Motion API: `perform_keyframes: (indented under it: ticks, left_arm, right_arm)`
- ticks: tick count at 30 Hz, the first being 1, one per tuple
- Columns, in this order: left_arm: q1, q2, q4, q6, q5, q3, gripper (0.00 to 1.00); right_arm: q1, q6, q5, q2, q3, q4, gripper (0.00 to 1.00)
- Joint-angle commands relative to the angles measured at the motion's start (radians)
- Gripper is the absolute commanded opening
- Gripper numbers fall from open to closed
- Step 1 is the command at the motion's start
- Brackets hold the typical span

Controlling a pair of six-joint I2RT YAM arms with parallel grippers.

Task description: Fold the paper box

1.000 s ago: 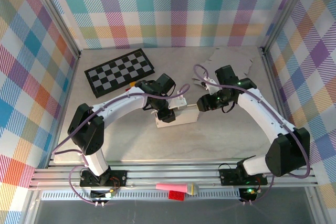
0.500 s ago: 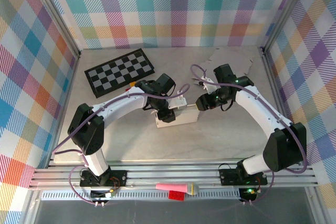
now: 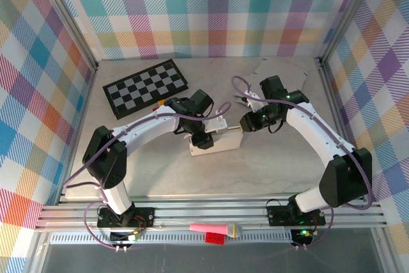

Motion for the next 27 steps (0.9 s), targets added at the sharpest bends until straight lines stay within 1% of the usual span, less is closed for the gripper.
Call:
perform_keyframes:
  ticks: [1,10,27]
  left_arm:
    - [0.016,0.010,-0.024,0.000,0.034,0.025,0.42]
    - [0.015,0.010,-0.024,0.000,0.034,0.024,0.42]
    - [0.016,0.008,-0.026,-0.005,0.034,0.029,0.42]
  right_arm:
    - [0.017,-0.024,0.009,0.023,0.027,-0.018,0.27]
    - [0.030,-0.022,0.025,0.025,0.024,-0.024,0.27]
    - [0.051,-0.008,0.115,0.011,0.025,-0.039,0.11]
